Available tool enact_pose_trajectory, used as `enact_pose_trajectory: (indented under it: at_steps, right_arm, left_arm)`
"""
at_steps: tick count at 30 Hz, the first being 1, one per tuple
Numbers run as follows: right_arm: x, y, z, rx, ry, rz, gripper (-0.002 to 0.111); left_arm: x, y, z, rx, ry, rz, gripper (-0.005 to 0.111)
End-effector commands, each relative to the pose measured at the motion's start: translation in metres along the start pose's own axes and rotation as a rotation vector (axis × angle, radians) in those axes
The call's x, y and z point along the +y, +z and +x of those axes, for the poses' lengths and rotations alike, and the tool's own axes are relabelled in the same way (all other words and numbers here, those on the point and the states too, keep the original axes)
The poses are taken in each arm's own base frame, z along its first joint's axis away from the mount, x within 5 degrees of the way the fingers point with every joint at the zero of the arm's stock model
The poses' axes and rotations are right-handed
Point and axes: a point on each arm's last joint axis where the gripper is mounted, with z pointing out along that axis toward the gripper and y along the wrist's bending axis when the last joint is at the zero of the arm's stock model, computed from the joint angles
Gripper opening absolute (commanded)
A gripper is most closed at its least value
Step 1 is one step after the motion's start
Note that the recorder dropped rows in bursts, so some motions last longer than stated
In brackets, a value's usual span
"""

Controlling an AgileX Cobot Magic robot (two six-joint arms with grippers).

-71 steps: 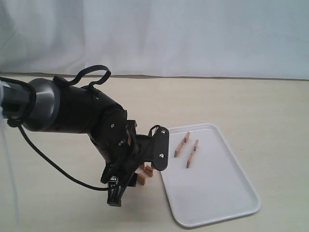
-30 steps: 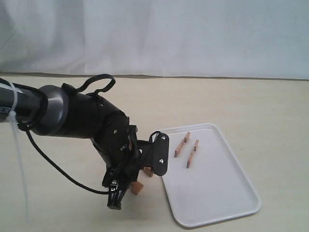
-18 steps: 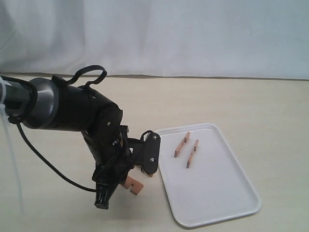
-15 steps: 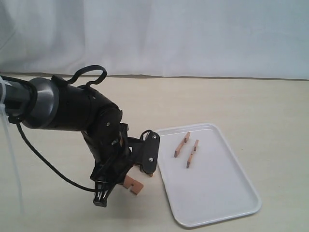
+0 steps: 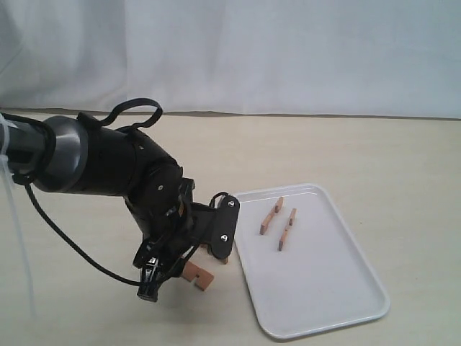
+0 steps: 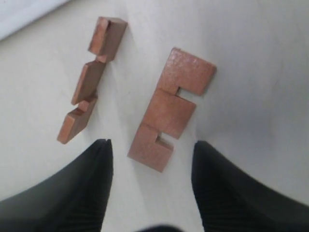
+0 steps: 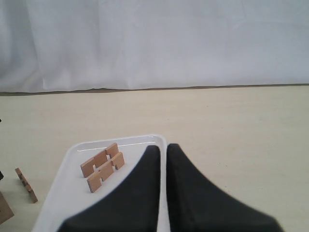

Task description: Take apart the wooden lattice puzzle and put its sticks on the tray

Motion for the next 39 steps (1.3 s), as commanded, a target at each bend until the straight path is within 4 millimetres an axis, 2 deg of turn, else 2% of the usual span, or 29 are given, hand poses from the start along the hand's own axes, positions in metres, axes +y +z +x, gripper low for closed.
enact_pose_trajectory:
  at_steps: [1, 9, 23, 39]
  right_arm:
    - [0.000, 0.000, 0.001, 0.001, -0.016, 0.000, 0.005]
    - [0.000, 0.000, 0.001, 0.001, -0.016, 0.000, 0.005]
    - [0.000, 0.000, 0.001, 0.001, -0.016, 0.000, 0.005]
    - [0.000, 0.000, 0.001, 0.001, -0.016, 0.000, 0.005]
  left_arm:
    - [0.000, 0.005, 0.003, 0.015, 0.008, 0.012, 0.050]
    - [0.001, 0.013, 0.016, 0.049, -0.028, 0.059, 0.047]
    - [0.002, 0.013, 0.015, 0.034, 0.003, 0.046, 0.046]
    - [0.006, 0.013, 0.019, -0.034, -0.125, 0.061, 0.046]
